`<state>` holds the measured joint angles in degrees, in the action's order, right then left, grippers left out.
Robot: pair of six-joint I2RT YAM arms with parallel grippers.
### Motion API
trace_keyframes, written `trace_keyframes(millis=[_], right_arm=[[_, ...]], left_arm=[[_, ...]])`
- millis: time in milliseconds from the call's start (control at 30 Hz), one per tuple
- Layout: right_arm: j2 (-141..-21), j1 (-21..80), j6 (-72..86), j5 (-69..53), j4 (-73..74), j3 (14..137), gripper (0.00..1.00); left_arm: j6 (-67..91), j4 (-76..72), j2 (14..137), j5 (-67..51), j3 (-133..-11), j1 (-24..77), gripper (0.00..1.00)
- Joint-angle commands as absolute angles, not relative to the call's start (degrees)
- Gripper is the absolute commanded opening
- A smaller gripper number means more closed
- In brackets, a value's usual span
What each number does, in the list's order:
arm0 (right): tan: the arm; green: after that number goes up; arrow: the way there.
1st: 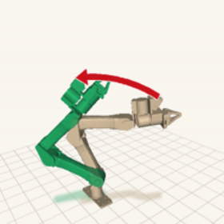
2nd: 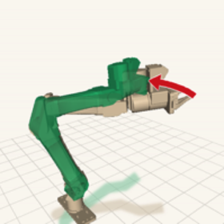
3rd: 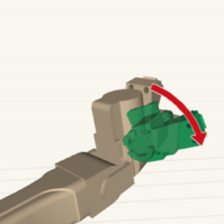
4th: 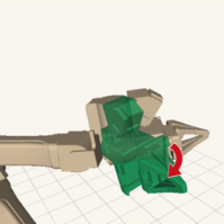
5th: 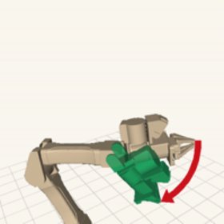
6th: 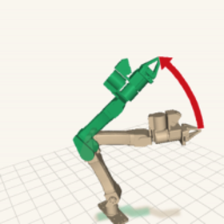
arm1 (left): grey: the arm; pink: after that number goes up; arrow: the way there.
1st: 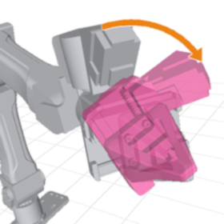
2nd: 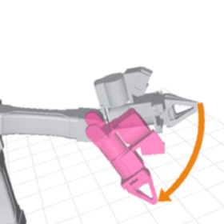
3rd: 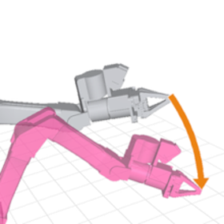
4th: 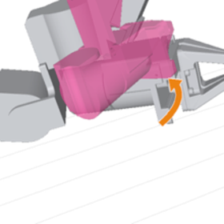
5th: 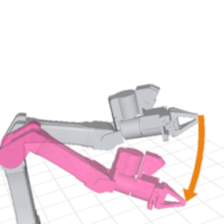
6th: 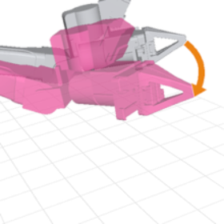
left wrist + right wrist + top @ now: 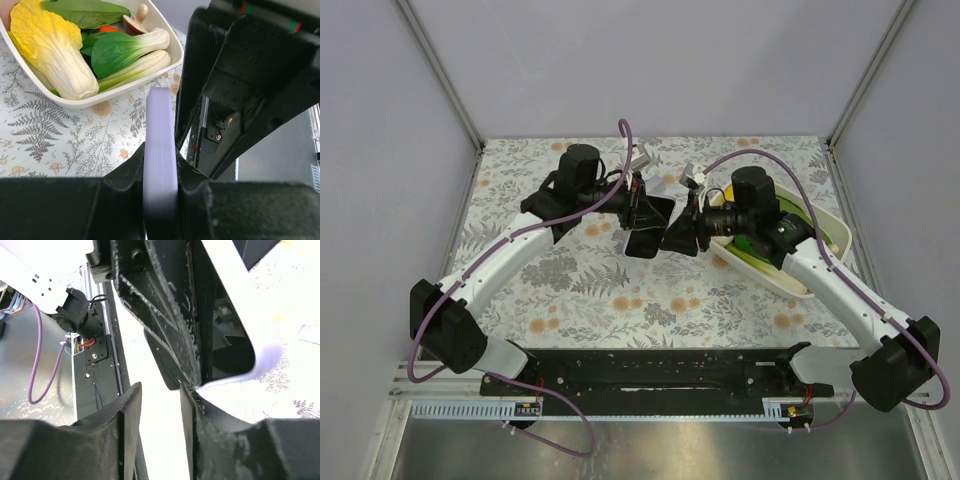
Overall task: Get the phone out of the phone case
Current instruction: Remove the phone case from the phone.
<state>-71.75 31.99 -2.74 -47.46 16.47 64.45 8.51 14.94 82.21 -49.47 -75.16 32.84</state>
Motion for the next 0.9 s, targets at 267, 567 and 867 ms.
trace_keyframes(millis=[267,567,867], right_arm=[[-65.7,29.1,-8.8,-38.3,23.0,67.8,0.7],[-68.5,28.4,-6.0,-40.4,22.9,74.2,0.78],[-74.0,28.4,-2.9,-46.1,21.7,78.3,0.77]], left_arm=[[6.3,9.8,78.5,-61.6,-74.7,31.2,0.0],[0.4,14.2,77.8,-60.4,-73.4,31.3,0.0],[-2.2,15.5,77.4,-60.2,-73.4,32.5,0.0]])
